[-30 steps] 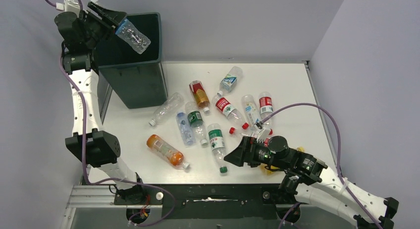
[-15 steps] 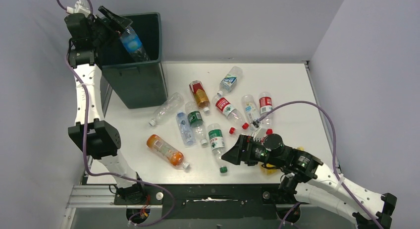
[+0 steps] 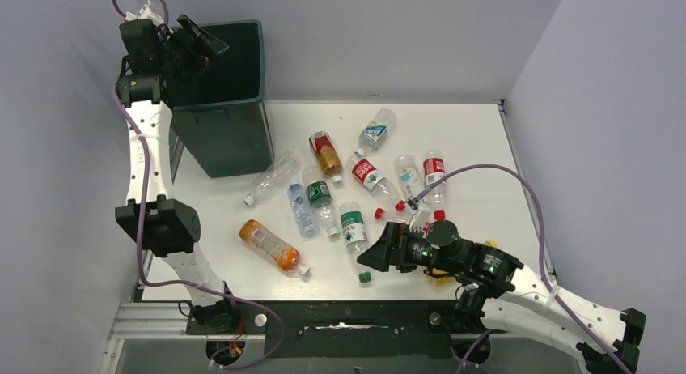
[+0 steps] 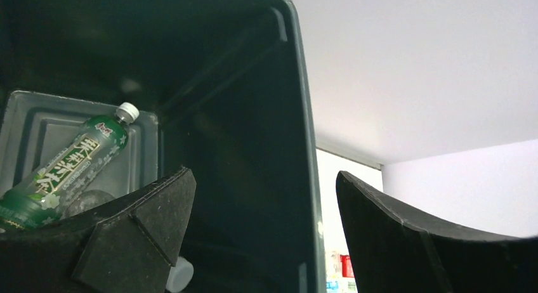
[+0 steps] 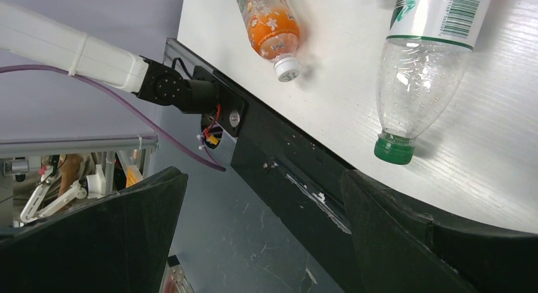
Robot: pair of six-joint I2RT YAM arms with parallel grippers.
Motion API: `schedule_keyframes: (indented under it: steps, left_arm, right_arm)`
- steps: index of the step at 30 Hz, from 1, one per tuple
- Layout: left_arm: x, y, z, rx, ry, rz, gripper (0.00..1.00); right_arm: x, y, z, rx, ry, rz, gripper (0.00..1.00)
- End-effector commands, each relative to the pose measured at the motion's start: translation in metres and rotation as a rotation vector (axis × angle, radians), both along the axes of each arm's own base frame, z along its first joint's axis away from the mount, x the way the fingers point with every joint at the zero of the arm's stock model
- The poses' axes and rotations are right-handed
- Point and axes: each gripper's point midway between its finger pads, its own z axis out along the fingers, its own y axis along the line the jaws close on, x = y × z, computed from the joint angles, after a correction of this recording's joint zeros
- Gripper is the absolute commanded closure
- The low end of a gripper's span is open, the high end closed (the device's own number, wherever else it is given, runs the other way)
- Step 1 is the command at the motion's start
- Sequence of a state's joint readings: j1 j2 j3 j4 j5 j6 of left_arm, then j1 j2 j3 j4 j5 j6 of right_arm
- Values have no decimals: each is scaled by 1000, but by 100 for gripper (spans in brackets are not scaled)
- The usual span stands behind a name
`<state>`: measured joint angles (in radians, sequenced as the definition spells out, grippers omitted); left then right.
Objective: Put the plastic bottles in the bin
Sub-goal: Place the plastic bottle in the trash bin.
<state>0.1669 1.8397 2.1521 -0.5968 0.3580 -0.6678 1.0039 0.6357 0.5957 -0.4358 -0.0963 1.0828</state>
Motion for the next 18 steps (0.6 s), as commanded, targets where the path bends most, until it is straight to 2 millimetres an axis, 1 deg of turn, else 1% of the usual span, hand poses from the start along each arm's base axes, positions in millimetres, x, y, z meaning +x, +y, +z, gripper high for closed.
schedule_keyframes:
  steps: [1, 5, 7, 8, 10, 14, 18]
  left_arm:
    - [-40, -36, 70, 55, -141, -61, 18]
    - [-58, -70, 79, 62, -143, -129, 17]
    - [-68, -88, 80, 72, -140, -164, 17]
    - [-74, -100, 79, 78, -134, -187, 17]
    - [-84, -119, 76, 85, -122, -222, 17]
    - [-108, -164, 67, 111, -108, -300, 17]
    - [-131, -203, 48, 144, -71, -380, 17]
  right_arm:
    - [3, 6, 12, 53, -33, -9, 2]
    - [1, 7, 9, 52, -30, -2, 2]
    - [1, 8, 7, 52, -29, 1, 2]
    - [1, 8, 6, 53, -29, 2, 2]
    - [1, 9, 4, 52, -28, 2, 2]
    - [0, 11, 0, 56, -19, 5, 2]
    - [-2, 12, -1, 40, -19, 10, 2]
